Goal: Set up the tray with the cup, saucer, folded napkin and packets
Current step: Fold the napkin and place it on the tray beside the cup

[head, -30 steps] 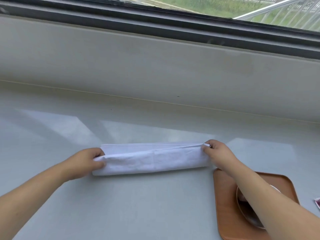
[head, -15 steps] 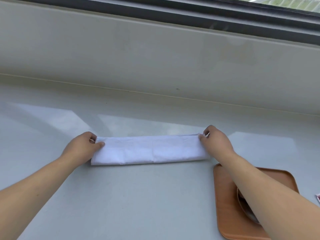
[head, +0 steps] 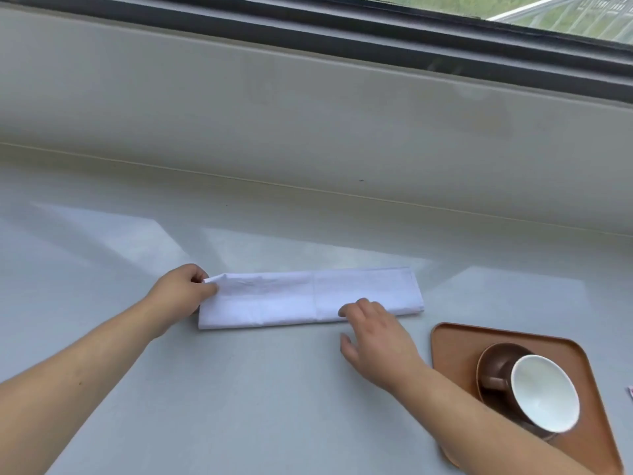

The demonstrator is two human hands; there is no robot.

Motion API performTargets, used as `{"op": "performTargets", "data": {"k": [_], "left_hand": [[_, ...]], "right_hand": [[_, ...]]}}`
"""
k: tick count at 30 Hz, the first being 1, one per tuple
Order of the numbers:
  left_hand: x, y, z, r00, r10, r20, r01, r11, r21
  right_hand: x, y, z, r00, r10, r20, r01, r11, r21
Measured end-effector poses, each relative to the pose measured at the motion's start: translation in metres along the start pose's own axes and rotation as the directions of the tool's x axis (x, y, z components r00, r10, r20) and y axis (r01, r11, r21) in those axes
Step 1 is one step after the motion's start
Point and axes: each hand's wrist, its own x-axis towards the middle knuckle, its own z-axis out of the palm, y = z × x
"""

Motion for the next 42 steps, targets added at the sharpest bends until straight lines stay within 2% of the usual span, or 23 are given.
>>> {"op": "performTargets", "data": {"k": [4, 8, 11, 13, 16, 22, 25, 28, 30, 32, 35, 38, 42], "left_hand": [[-0.020, -0.004, -0.003, 0.989, -0.096, 0.114, 0.121, 0.964, -0.238], [-0.049, -0.011, -0.005, 0.955, -0.144, 0.260, 0.249, 0.864, -0.437], [-0.071, -0.017, -0.003, 0.927, -0.141, 0.349, 0.316, 0.795, -0.517], [-0.086, -0.022, -0.002, 0.902, -0.124, 0.414, 0.350, 0.772, -0.531], [-0.109, -0.027, 0.001, 0.860, -0.096, 0.500, 0.370, 0.793, -0.485], [-0.150, -0.040, 0.010, 0.754, -0.053, 0.654, 0.361, 0.866, -0.346], [-0.161, -0.045, 0.008, 0.748, -0.052, 0.661, 0.247, 0.947, -0.206], [-0.165, -0.050, 0.011, 0.852, -0.066, 0.520, 0.056, 0.998, 0.035], [-0.165, -0.055, 0.016, 0.919, 0.050, 0.391, -0.152, 0.960, 0.235], [-0.165, -0.056, 0.023, 0.901, 0.227, 0.370, -0.386, 0.811, 0.440], [-0.165, -0.053, 0.044, 0.775, 0.369, 0.513, -0.625, 0.566, 0.537], [-0.168, -0.040, 0.070, 0.684, 0.382, 0.621, -0.729, 0.370, 0.576], [-0.167, -0.026, 0.095, 0.640, 0.360, 0.679, -0.766, 0.229, 0.601]], "right_hand": [[-0.009, -0.032, 0.013, 0.998, -0.066, 0.012, 0.066, 0.998, 0.012], [-0.011, -0.070, 0.025, 0.992, -0.129, 0.005, 0.129, 0.991, 0.019], [-0.015, -0.094, 0.034, 0.984, -0.178, 0.025, 0.179, 0.984, -0.011], [-0.021, -0.107, 0.038, 0.979, -0.204, 0.022, 0.205, 0.978, -0.047], [-0.029, -0.120, 0.041, 0.978, -0.206, -0.014, 0.205, 0.977, -0.056], [-0.053, -0.128, 0.034, 0.981, -0.183, -0.068, 0.190, 0.975, 0.113], [-0.074, -0.122, 0.029, 0.981, -0.175, -0.079, 0.186, 0.971, 0.153], [-0.099, -0.114, 0.025, 0.984, -0.167, -0.063, 0.177, 0.965, 0.193], [-0.116, -0.110, 0.021, 0.983, -0.177, -0.051, 0.183, 0.961, 0.206], [-0.133, -0.106, 0.016, 0.980, -0.189, -0.054, 0.196, 0.955, 0.222], [-0.155, -0.101, 0.011, 0.983, -0.178, -0.033, 0.180, 0.943, 0.279], [-0.170, -0.097, 0.005, 0.989, -0.149, -0.022, 0.148, 0.932, 0.332], [-0.179, -0.089, -0.002, 0.996, -0.087, 0.035, 0.064, 0.901, 0.429]]}}
